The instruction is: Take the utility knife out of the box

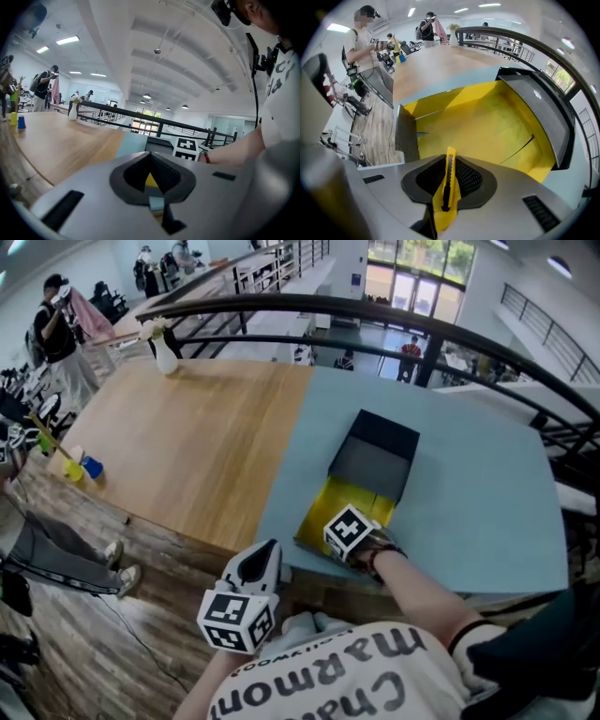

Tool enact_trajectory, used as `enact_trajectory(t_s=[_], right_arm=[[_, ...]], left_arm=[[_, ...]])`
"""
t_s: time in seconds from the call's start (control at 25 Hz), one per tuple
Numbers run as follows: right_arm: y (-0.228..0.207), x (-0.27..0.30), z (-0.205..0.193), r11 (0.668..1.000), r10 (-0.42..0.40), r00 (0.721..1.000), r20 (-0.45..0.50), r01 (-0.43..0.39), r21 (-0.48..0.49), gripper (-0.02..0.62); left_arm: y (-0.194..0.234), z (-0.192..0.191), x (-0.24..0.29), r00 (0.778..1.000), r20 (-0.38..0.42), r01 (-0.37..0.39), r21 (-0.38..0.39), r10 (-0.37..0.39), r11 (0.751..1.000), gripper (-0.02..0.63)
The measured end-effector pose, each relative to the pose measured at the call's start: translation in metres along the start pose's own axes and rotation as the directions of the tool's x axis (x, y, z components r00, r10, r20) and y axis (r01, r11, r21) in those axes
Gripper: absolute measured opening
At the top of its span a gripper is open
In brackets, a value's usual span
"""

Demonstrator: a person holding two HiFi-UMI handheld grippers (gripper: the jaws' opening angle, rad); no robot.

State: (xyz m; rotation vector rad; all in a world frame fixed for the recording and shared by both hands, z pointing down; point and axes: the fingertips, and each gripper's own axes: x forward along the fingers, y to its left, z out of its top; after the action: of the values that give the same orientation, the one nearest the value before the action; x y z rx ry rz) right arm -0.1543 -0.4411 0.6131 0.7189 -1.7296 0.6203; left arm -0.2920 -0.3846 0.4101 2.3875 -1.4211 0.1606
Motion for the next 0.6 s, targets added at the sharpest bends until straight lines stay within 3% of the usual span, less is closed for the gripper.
enact_trajectory(t_s=[0.44, 0.6], right_arm=[[-0.001, 0.000, 0.006, 0.999, 0.028, 1.000, 0.014, -0.028, -0.037, 0.083], [0.000, 0.000, 0.015, 0.998, 0.068, 0.995, 0.077, -0.069, 0.002, 0.083]], left_arm=[[-0.007, -0.022, -0.045, 0.983, 0.034, -0.182, -0.031, 0.183, 0.983, 0.002], [-0.007, -0.025, -0.058, 0.971, 0.047, -0.233, -0.035, 0.234, 0.972, 0.002]])
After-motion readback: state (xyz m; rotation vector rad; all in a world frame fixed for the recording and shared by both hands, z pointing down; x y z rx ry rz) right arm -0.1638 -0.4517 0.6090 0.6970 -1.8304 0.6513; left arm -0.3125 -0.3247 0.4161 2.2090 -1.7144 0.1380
